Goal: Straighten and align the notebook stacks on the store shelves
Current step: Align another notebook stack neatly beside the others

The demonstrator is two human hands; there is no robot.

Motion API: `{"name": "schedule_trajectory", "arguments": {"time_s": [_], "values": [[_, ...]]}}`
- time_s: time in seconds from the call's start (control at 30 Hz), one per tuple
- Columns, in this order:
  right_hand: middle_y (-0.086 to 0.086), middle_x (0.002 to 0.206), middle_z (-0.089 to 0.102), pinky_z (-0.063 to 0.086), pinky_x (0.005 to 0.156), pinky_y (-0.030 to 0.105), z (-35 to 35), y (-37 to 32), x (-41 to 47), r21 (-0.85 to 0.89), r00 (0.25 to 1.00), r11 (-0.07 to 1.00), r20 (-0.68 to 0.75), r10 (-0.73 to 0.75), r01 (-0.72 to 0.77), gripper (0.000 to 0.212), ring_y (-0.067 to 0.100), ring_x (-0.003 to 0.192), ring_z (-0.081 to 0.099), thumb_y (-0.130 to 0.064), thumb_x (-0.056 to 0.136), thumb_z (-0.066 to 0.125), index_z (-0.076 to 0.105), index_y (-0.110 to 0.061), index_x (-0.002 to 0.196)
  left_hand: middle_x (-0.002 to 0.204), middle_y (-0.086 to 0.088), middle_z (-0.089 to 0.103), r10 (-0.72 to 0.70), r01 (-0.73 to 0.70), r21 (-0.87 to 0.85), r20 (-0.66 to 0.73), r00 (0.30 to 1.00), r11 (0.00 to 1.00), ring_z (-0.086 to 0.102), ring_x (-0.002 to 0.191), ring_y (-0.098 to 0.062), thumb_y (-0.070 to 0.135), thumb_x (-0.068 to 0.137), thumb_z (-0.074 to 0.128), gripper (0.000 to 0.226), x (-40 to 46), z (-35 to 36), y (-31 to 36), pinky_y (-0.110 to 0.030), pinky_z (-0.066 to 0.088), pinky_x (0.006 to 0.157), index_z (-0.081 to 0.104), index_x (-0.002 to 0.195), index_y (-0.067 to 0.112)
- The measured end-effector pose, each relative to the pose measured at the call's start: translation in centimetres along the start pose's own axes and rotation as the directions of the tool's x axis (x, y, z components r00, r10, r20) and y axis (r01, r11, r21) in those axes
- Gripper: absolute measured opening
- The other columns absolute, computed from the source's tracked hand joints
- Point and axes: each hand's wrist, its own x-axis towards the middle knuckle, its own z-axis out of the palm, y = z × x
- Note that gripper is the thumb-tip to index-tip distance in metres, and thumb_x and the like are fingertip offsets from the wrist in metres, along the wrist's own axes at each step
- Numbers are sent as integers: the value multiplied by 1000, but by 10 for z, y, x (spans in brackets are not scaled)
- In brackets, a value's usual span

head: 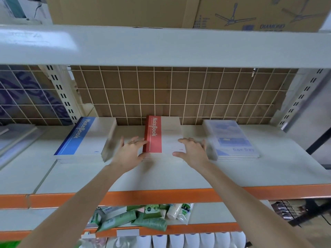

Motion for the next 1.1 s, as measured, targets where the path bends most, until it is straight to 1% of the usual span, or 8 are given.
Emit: {"name": "schedule_trajectory", "arguments": {"time_s": [0.27,0.33,0.43,0.63,0.7,0.73,0.87,1.1], "values": [[-2,143,44,3,114,48,-4,0,-4,30,1000,1000,23,-10,9,65,15,136,33,-50,85,61,39,-23,141,151,7,33,-19,16,-80,-33,999,997,17,143,-13,34,97,46,49,-2,3,1,-52,-3,115,32,144,27],[-1,148,38,3,113,49,-7,2,-6,62,998,998,64,-10,6,71,17,141,24,-50,84,63,33,-24,143,152,3,29,-9,8,-20,-26,1000,1000,11,145,-18,38,97,44,56,-5,4,4,-53,-4,114,21,147,28],[1,159,12,1,115,54,-10,3,-10,69,997,998,76,-18,12,84,22,147,3,-49,84,63,17,-25,149,157,-5,13,-62,66,65,-56,997,996,4,145,-27,58,90,44,79,-14,7,7,-52,-5,113,2,150,28],[-2,160,-5,-5,114,51,-10,-20,-22,-10,982,982,16,-189,190,83,19,146,-9,-52,87,57,11,-24,151,158,-5,-5,-181,193,72,-148,972,979,-10,145,-23,69,86,33,85,-49,8,-1,-51,-5,114,0,150,24],[-2,160,-7,-2,115,51,-4,-38,-27,-4,963,963,27,-268,269,83,18,146,-11,-50,88,57,10,-23,151,158,-4,-11,-241,258,113,-144,960,960,-12,145,-24,78,79,19,93,-68,6,-7,-51,-5,114,-3,150,22],[-2,160,-7,-3,115,51,1,-49,-30,-9,949,950,37,-312,312,83,18,146,-12,-49,88,56,10,-22,151,158,-4,-13,-276,295,123,-150,949,948,-11,145,-25,77,80,18,92,-79,6,-11,-51,-5,114,-5,150,22],[0,160,-9,-9,114,48,26,-102,-43,-31,879,882,100,-466,471,81,18,146,-15,-50,90,52,9,-21,152,158,-3,-13,-411,434,98,-186,892,896,-11,145,-25,58,92,37,80,-136,4,-33,-49,-7,114,-5,150,23],[0,159,-15,-10,113,52,71,-215,-68,-24,743,755,201,-638,655,80,18,145,-19,-51,92,48,3,-22,152,158,-2,-13,-563,593,55,-253,786,803,-11,145,-27,60,91,37,80,-230,-20,-104,-48,-6,114,-3,151,25]]}}
